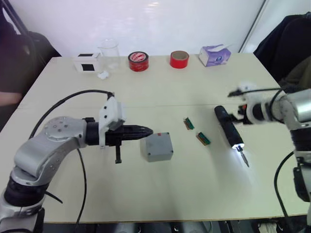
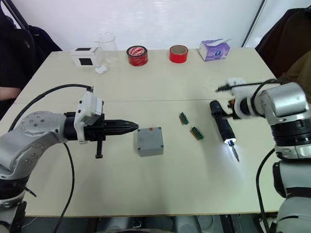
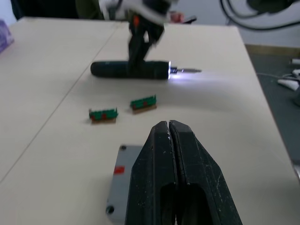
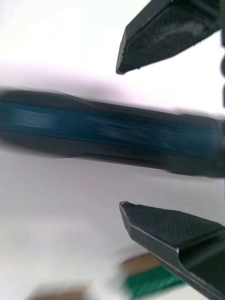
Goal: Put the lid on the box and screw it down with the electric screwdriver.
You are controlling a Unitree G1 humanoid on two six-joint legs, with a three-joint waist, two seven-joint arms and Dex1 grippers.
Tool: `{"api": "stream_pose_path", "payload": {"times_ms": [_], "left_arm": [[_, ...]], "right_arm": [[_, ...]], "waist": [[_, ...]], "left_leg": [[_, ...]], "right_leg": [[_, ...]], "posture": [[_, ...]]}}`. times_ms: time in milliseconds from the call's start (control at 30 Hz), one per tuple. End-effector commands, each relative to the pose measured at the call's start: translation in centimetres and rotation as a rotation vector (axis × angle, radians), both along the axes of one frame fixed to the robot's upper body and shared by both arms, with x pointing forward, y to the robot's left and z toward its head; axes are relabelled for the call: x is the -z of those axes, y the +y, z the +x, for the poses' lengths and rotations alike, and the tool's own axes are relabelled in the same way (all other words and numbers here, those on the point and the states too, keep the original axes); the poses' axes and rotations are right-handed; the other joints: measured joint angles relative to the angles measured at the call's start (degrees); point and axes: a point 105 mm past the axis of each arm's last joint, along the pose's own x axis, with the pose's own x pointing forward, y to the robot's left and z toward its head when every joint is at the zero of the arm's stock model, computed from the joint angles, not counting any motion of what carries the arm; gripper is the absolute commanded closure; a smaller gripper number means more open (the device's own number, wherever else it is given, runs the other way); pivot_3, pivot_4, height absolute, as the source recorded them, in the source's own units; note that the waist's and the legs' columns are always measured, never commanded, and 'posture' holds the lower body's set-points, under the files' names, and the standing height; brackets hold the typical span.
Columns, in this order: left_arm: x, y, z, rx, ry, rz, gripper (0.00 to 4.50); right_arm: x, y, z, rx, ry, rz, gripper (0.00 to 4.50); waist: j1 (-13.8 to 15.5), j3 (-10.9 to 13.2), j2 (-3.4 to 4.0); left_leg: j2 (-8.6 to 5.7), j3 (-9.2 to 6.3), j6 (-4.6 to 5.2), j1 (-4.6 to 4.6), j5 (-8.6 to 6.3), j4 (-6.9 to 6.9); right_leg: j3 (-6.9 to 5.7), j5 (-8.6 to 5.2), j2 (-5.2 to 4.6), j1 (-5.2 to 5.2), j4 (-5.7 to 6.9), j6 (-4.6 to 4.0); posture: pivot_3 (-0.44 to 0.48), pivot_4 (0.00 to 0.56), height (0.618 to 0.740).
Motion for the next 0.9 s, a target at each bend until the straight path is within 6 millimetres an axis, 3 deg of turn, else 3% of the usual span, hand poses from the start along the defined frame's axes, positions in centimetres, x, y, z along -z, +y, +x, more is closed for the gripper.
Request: {"api": "stream_pose_path", "payload": {"times_ms": [33, 100, 167, 233, 433, 467, 633, 900], "left_arm": [[0.3, 1.1, 0.6, -0.049, -0.027, 0.026, 4.50], [2.3, 2.0, 1.1, -0.086, 0.006, 0.071, 4.50], [3.9, 2.5, 1.5, -0.111, 0.031, 0.101, 4.50], [4.8, 2.5, 1.6, -0.114, 0.047, 0.103, 4.50], [6.9, 2.1, 1.9, -0.117, 0.067, 0.130, 4.50], [7.1, 1.9, 2.0, -0.116, 0.069, 0.127, 4.50], [7.8, 0.5, 2.7, -0.100, 0.074, 0.109, 4.50], [8.2, -0.6, 4.1, -0.094, 0.059, 0.104, 4.50]], "right_arm": [[-3.4, 2.8, -0.5, -0.201, -0.185, 0.011, 0.05], [-3.2, 5.8, -2.1, -0.376, -0.222, 0.073, 0.56], [-1.4, 7.5, -3.5, -0.500, -0.242, 0.052, 1.17], [0.6, 8.7, -4.5, -0.554, -0.229, 0.047, 1.78], [5.0, 11.2, -6.3, -0.610, -0.173, 0.103, 4.23], [5.4, 11.5, -6.6, -0.623, -0.168, 0.103, 4.45], [7.3, 13.2, -7.4, -0.658, -0.122, 0.134, 4.45], [7.9, 14.9, -8.9, -0.739, -0.061, 0.160, 4.45]], "waist": [[0.2, 0.0, -0.03], [0.5, 0.0, -0.07], [0.5, 0.0, -0.08], [0.6, 0.0, -0.20], [0.4, 0.1, -0.29], [0.4, 0.1, -0.31], [0.4, 0.1, -0.31], [0.4, 0.1, -0.33]], "left_leg": [[0.02, -0.02, 0.00, 0.00, 0.00, 0.00], [0.01, -0.02, 0.00, 0.00, 0.00, 0.03], [-0.02, 0.00, 0.02, 0.00, -0.01, 0.02], [-0.04, -0.01, 0.04, -0.02, -0.02, 0.06], [-0.09, 0.03, 0.04, 0.02, -0.02, 0.13], [-0.08, 0.03, 0.04, 0.04, -0.02, 0.13], [-0.08, 0.03, 0.03, 0.06, -0.01, 0.16], [-0.10, 0.02, 0.02, 0.08, -0.01, 0.20]], "right_leg": [[-0.01, 0.00, 0.00, 0.00, 0.00, 0.00], [-0.01, 0.00, -0.03, 0.01, 0.01, 0.00], [-0.01, 0.00, -0.09, 0.05, 0.00, 0.00], [-0.03, 0.00, -0.16, 0.09, -0.01, 0.00], [0.00, 0.02, -0.24, 0.09, 0.11, 0.04], [0.00, 0.02, -0.23, 0.09, 0.14, 0.04], [0.01, 0.02, -0.18, 0.07, 0.24, 0.03], [0.00, 0.02, -0.12, 0.06, 0.32, 0.03]], "posture": [[0.000, 0.150, 0.740], [0.000, 0.150, 0.740], [0.000, 0.150, 0.740], [0.000, 0.150, 0.740], [0.000, 0.150, 0.740], [0.000, 0.150, 0.740], [0.000, 0.150, 0.740], [0.000, 0.150, 0.740]]}}
